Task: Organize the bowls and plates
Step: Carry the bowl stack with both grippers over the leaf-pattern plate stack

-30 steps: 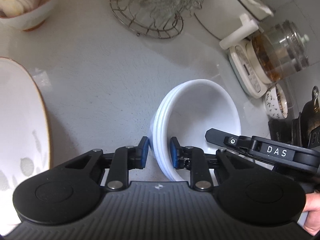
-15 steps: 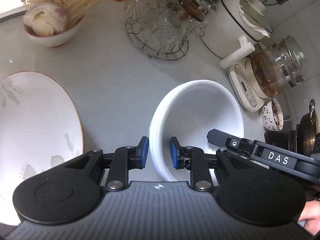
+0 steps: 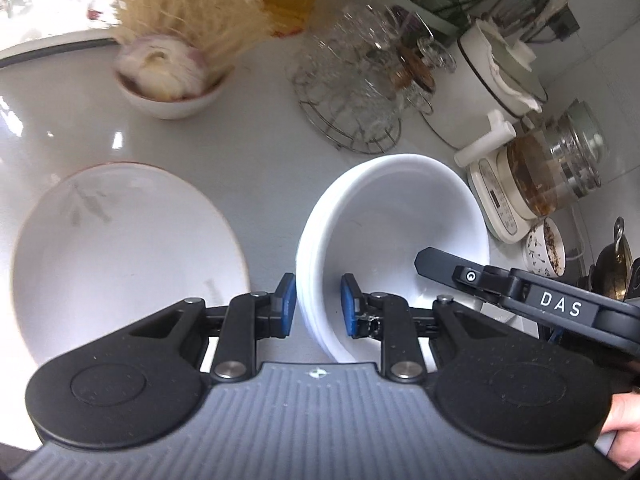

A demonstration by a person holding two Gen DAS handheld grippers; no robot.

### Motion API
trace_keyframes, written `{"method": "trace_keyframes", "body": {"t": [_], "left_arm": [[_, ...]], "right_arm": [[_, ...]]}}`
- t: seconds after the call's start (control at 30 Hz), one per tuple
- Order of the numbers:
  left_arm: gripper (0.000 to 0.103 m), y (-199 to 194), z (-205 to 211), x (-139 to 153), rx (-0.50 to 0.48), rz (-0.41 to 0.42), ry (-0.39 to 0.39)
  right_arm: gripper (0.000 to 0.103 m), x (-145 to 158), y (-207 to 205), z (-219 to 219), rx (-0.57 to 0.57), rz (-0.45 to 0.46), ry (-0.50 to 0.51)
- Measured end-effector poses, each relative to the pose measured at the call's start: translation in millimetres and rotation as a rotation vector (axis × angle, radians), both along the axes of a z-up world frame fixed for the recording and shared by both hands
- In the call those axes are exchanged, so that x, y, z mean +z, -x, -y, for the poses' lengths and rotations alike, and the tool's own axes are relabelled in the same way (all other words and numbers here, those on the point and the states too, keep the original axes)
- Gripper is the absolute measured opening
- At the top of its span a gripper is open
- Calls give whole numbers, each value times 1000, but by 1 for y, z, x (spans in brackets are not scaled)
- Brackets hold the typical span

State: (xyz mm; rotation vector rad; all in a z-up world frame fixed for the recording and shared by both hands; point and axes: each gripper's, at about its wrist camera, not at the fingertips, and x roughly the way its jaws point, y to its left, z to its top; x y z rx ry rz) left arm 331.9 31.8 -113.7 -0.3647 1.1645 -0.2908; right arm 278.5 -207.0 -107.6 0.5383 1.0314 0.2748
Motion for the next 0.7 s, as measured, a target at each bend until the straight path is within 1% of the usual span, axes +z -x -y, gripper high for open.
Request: {"method": "trace_keyframes", "body": {"t": [0.13,0.37,0.5,0.7], "left_arm": [[28,13,-26,0,36,2,16],[28,31,-72,-9,88,-18,15],[28,35,-99,-17,96,-30,24],[28,38,-121,-31,100,-42,18]], "right_arm": [[22,1,4,-22,37,17,5],[22,-4,1,-72,86,-4,18],[22,-7,-1,-97,105,-18,27],[21,-17,-1,-120,124,-45,51]]}}
